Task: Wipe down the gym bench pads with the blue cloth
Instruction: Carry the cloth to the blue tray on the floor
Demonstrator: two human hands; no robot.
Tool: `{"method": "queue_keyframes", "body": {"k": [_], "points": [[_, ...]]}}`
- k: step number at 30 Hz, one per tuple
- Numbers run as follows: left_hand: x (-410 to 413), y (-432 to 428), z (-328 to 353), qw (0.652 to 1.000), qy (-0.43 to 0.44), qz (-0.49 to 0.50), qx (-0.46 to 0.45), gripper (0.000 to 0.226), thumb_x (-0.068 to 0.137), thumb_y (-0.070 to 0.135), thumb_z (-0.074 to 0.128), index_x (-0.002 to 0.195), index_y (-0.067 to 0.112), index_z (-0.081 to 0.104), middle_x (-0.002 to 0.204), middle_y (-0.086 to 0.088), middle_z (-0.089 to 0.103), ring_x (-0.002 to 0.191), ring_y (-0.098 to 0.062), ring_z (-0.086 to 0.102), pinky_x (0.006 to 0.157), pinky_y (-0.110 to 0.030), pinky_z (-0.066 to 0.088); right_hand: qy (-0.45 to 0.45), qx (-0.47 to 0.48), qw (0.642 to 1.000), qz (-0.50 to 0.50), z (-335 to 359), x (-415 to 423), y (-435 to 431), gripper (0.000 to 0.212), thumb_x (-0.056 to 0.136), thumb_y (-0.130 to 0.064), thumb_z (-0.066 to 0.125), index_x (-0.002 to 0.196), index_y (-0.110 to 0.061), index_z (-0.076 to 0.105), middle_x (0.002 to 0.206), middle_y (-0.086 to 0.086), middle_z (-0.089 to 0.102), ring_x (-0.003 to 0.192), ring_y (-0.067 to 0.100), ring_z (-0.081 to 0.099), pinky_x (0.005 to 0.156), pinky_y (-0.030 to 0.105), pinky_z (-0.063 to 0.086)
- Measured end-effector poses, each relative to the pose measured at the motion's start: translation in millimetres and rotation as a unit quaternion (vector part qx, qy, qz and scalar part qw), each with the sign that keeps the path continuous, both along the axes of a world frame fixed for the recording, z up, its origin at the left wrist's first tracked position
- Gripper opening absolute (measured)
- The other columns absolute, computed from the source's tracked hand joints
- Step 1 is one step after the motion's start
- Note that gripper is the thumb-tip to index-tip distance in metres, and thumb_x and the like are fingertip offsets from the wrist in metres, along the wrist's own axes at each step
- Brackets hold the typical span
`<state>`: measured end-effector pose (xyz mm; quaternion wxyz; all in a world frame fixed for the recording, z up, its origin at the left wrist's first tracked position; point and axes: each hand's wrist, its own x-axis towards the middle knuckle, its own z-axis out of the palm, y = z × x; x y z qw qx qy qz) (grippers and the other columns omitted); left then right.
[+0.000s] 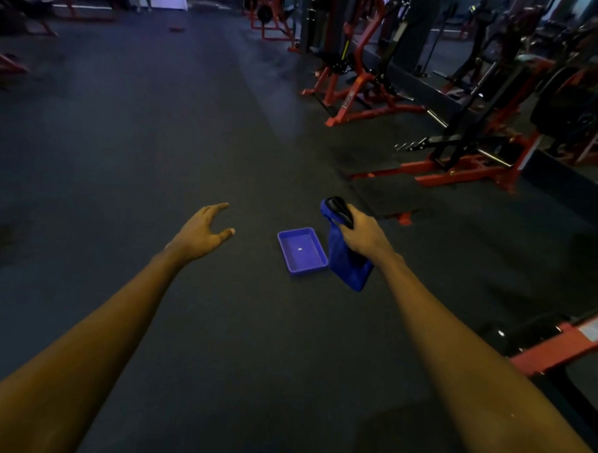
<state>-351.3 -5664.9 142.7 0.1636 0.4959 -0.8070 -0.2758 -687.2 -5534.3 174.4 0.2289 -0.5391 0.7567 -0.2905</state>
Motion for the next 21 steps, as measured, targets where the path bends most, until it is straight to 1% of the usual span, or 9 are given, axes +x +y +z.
{"method": "queue_keyframes", "body": {"k": [2, 4, 8, 10, 12, 15, 21], "points": [[-7, -32, -1, 1.000, -0.005, 0.003, 0.005, 0.071, 0.098, 0.038, 0.066, 0.158, 0.024, 0.033, 0.162, -0.008, 0.034, 0.146, -0.028, 0.038, 0.116, -0.041, 0.033, 0.000, 0.002, 1.000, 0.000, -2, -12, -35, 0.043, 0.098, -0.020, 0.057, 0.141, -0.024, 0.052, 0.124, 0.012, 0.067, 0.113, 0.031, 0.064, 0.090, 0.035, 0.047], [-16, -67, -4, 1.000, -0.010, 0.006, 0.005, 0.070, 0.098, 0.037, 0.066, 0.159, 0.023, 0.034, 0.161, -0.009, 0.035, 0.146, -0.028, 0.038, 0.116, -0.040, 0.033, -0.002, 0.007, 1.000, 0.001, -5, -24, -71, 0.043, 0.099, -0.019, 0.056, 0.141, -0.021, 0.052, 0.125, 0.013, 0.066, 0.113, 0.031, 0.063, 0.089, 0.033, 0.044], [-38, -141, -13, 1.000, -0.018, 0.002, 0.014, 0.070, 0.098, 0.036, 0.066, 0.159, 0.022, 0.033, 0.162, -0.009, 0.034, 0.147, -0.028, 0.036, 0.117, -0.042, 0.032, -0.012, 0.010, 1.000, -0.002, -21, -49, -143, 0.043, 0.100, -0.018, 0.056, 0.142, -0.022, 0.051, 0.125, 0.012, 0.066, 0.106, 0.024, 0.062, 0.088, 0.032, 0.041], [-50, -178, -19, 0.999, -0.030, -0.006, 0.023, 0.071, 0.098, 0.035, 0.067, 0.159, 0.022, 0.033, 0.161, -0.009, 0.035, 0.147, -0.028, 0.037, 0.117, -0.041, 0.032, -0.019, 0.022, 0.999, -0.013, -32, -58, -178, 0.042, 0.100, -0.018, 0.056, 0.142, -0.022, 0.052, 0.126, 0.013, 0.065, 0.113, 0.028, 0.062, 0.089, 0.033, 0.042], [-59, -213, -27, 0.999, -0.039, -0.020, 0.031, 0.072, 0.097, 0.035, 0.067, 0.159, 0.021, 0.033, 0.160, -0.009, 0.036, 0.146, -0.028, 0.037, 0.117, -0.040, 0.033, -0.016, 0.034, 0.999, -0.016, -42, -63, -214, 0.043, 0.100, -0.018, 0.056, 0.143, -0.021, 0.051, 0.131, 0.015, 0.064, 0.121, 0.033, 0.060, 0.093, 0.037, 0.044], [-66, -266, -40, 0.998, -0.048, -0.031, 0.041, 0.073, 0.097, 0.037, 0.067, 0.159, 0.022, 0.032, 0.161, -0.008, 0.035, 0.146, -0.027, 0.037, 0.117, -0.041, 0.033, -0.018, 0.053, 0.998, -0.018, -53, -64, -266, 0.046, 0.100, -0.018, 0.056, 0.146, -0.021, 0.050, 0.133, 0.016, 0.063, 0.122, 0.035, 0.060, 0.098, 0.040, 0.046], [-78, -387, -60, 0.994, -0.070, -0.062, 0.061, 0.075, 0.096, 0.035, 0.068, 0.160, 0.024, 0.029, 0.162, -0.007, 0.033, 0.145, -0.028, 0.038, 0.117, -0.042, 0.035, -0.030, 0.075, 0.996, -0.046, -80, -75, -366, 0.047, 0.100, -0.018, 0.056, 0.146, -0.022, 0.049, 0.128, 0.014, 0.065, 0.117, 0.034, 0.062, 0.090, 0.037, 0.046]]}}
